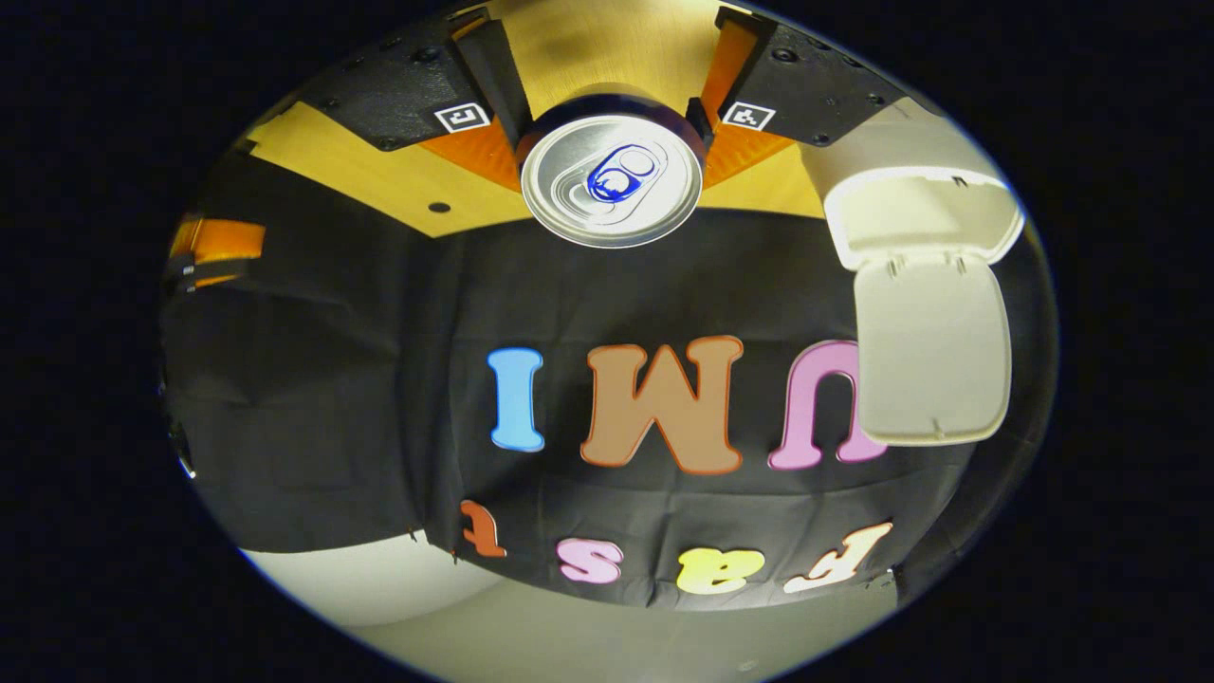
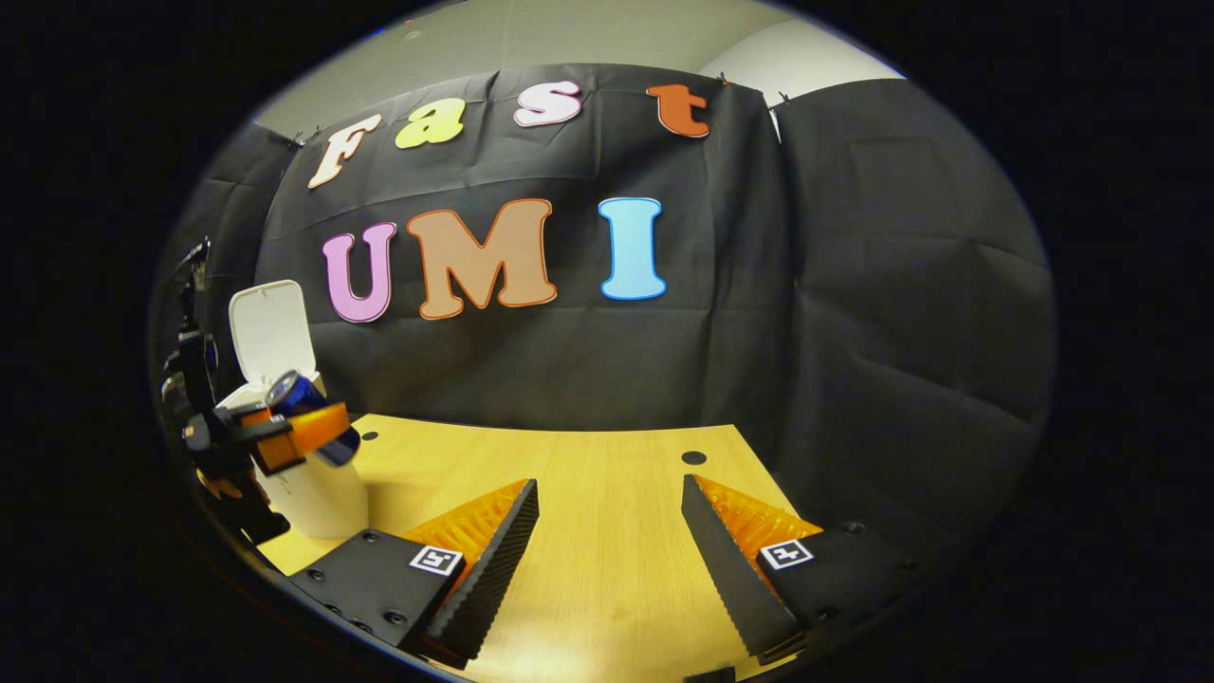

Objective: Press the lid of the desktop garbage bin to open it, pick up the crumpled paper on the desktop and throw it into the bin, then pick up the pop can on the desktop and drop it into the bin, and finally close the garbage bin lid.

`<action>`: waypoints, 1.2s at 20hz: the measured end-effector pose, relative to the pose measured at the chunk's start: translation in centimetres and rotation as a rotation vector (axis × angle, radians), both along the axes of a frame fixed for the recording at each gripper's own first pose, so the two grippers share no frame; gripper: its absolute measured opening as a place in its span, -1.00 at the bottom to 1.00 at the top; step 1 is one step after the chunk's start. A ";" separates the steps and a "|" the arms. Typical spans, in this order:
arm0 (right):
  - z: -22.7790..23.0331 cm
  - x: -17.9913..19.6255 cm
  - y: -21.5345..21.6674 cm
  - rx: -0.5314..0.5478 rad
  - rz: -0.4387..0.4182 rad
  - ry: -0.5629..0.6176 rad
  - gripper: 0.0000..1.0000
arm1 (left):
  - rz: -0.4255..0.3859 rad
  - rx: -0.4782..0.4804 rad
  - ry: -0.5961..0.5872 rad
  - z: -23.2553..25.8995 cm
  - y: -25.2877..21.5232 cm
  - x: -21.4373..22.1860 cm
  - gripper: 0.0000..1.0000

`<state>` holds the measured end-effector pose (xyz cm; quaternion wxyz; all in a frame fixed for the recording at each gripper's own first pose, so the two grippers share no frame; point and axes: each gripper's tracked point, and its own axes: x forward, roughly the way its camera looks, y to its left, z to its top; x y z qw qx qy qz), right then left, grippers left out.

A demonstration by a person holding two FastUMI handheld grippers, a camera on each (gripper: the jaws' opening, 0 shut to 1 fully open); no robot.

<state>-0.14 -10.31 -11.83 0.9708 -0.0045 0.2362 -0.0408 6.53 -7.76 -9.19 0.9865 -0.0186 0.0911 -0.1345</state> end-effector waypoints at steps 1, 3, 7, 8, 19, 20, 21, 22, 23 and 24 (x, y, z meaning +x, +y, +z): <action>0.0 0.3 0.3 0.003 0.007 -0.003 0.95 | 0.020 0.002 -0.025 1.3 0.9 0.4 0.47; -0.3 0.7 0.9 0.013 0.026 -0.002 0.95 | 0.081 0.004 -0.070 3.5 3.5 1.0 0.46; -0.7 1.1 1.8 0.020 0.054 -0.001 0.95 | 0.208 0.020 -0.132 6.3 9.4 1.8 0.46; -0.8 1.3 2.0 0.026 0.060 0.000 0.96 | 0.240 0.033 -0.137 6.5 10.9 1.9 0.46; -2.3 1.6 3.5 0.029 0.073 0.024 0.96 | 0.543 0.136 -0.102 4.9 24.1 1.3 0.62; -2.4 1.6 3.4 0.027 0.072 0.025 0.96 | 0.549 0.138 -0.107 4.9 24.3 1.3 0.70; -2.4 1.5 3.5 0.027 0.071 0.026 0.95 | 0.546 0.140 -0.111 5.0 24.3 1.3 0.84; -2.3 1.6 3.6 0.026 0.071 0.025 0.95 | 0.546 0.141 -0.114 5.3 24.3 1.4 0.86; -2.4 1.5 3.6 0.026 0.071 0.025 0.96 | 0.546 0.142 -0.117 5.3 24.4 1.4 0.86; -2.3 1.5 3.7 0.026 0.073 0.024 0.96 | 0.546 0.141 -0.119 5.5 24.4 1.3 0.86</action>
